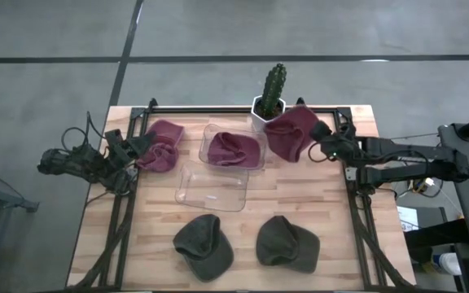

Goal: Pick & Place hat
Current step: Put the right red cap into the top transparent bin

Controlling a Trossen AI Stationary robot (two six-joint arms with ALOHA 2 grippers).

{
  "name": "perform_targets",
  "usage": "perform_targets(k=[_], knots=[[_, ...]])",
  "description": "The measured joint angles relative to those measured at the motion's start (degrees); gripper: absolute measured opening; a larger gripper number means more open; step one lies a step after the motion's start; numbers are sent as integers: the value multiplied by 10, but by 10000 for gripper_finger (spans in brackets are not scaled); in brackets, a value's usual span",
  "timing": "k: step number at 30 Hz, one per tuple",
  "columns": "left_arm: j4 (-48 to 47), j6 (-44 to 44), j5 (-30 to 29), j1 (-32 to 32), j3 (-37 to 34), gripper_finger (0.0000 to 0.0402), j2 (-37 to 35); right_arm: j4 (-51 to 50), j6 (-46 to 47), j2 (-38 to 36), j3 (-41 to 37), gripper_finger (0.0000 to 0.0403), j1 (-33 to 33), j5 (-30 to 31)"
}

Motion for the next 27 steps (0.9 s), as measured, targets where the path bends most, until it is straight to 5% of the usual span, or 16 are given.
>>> perform_targets(k=[9,27], knots=[[0,0,-1,0,0,44,0,14,-38,3,37,11,21,15],[-3,0,-14,0,0,44,0,202,-150,30,34,12,97,57]])
